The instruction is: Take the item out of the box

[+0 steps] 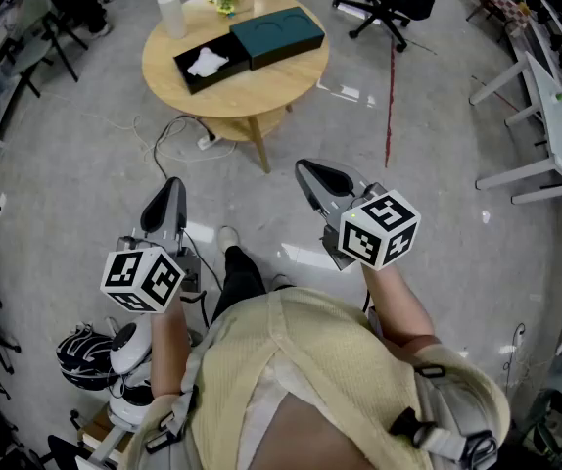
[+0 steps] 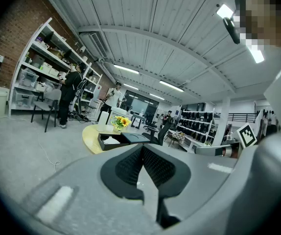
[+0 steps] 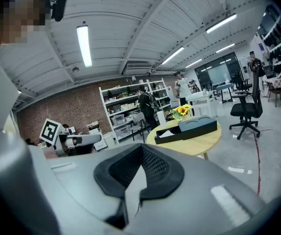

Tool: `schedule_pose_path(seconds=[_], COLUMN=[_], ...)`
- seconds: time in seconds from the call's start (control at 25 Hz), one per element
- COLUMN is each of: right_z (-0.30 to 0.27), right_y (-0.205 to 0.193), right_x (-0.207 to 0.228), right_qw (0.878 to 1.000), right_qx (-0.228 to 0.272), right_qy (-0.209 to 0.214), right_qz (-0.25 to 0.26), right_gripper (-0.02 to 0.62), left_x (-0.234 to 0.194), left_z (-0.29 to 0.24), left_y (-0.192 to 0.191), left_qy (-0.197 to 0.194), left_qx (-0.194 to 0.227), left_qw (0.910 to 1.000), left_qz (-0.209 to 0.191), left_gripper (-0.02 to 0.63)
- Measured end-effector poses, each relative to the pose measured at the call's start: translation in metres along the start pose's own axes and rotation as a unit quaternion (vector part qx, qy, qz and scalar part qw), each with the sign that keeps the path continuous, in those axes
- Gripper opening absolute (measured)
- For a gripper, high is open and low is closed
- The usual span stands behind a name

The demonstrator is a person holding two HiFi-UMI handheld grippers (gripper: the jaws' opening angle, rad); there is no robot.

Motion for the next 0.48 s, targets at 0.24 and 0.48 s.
schedule_pose_path(seconds=[0.24, 0.48], right_z=[-0.036, -0.085], right_y=[0.001, -0.002], right_x=[0.004, 0.009], right_qw=[0.999, 0.998], right_qx=[-0.011, -0.036], right_qy=[0.029, 0.035], right_qz=[-0.032, -0.032], right_gripper=[0.002, 0.002], left_x=[-0.021, -0.052], left_z=[-0.029, -0.052], left_y=[0.005, 0.01], left_qy=[-0.033, -0.042], left_qx=[-0.019, -0.034], left_qw=[0.9992, 0.9984], left_qz=[0.013, -0.019], left_gripper=[-0.002, -0.002])
Point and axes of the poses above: the fingertips, and each gripper's own axes: z backward along the fingers, x to its right, y out of its top, the point moved 10 cm from there along z, backward along the fingers, and after that the axes turned 11 degrees about x, right-handed, at the moved point
